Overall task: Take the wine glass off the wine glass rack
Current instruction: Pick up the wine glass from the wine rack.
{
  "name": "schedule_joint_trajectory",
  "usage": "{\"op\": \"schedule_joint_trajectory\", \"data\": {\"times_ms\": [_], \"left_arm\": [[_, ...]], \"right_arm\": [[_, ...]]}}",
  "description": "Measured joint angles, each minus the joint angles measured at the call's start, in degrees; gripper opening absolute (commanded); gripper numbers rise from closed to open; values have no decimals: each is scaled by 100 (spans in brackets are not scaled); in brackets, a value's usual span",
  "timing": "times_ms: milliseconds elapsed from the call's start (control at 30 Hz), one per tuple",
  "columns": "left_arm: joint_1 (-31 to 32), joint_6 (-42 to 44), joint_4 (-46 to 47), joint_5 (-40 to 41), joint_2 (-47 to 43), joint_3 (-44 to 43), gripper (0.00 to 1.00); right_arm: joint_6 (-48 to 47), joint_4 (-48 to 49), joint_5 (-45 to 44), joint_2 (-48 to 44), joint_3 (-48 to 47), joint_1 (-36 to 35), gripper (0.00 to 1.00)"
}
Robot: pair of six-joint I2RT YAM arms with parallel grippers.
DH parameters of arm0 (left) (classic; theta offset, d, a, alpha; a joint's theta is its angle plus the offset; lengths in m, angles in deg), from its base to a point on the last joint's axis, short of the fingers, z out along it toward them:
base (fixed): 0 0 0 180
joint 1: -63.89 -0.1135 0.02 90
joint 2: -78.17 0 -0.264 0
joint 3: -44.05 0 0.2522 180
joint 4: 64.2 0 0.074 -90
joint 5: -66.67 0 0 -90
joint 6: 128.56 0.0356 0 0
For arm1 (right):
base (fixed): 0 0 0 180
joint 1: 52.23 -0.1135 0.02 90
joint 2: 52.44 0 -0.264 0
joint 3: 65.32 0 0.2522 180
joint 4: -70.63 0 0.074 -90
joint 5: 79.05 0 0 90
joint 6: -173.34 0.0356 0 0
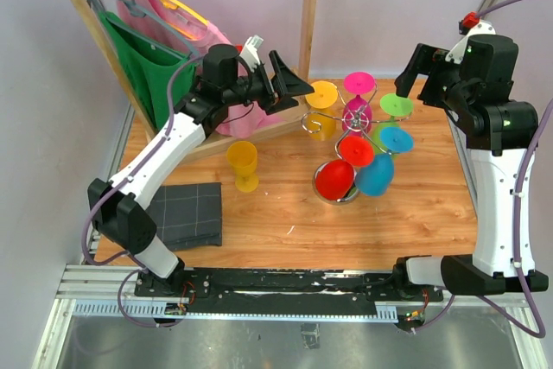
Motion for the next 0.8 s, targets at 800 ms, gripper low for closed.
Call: {"op": "schedule_joint_trajectory", "data": {"times_ms": [800], "left_arm": [[-74,-1340,879,-503,214,369,66]], "right_arm": [[-2,4,11,87,-2,0,99]]}}
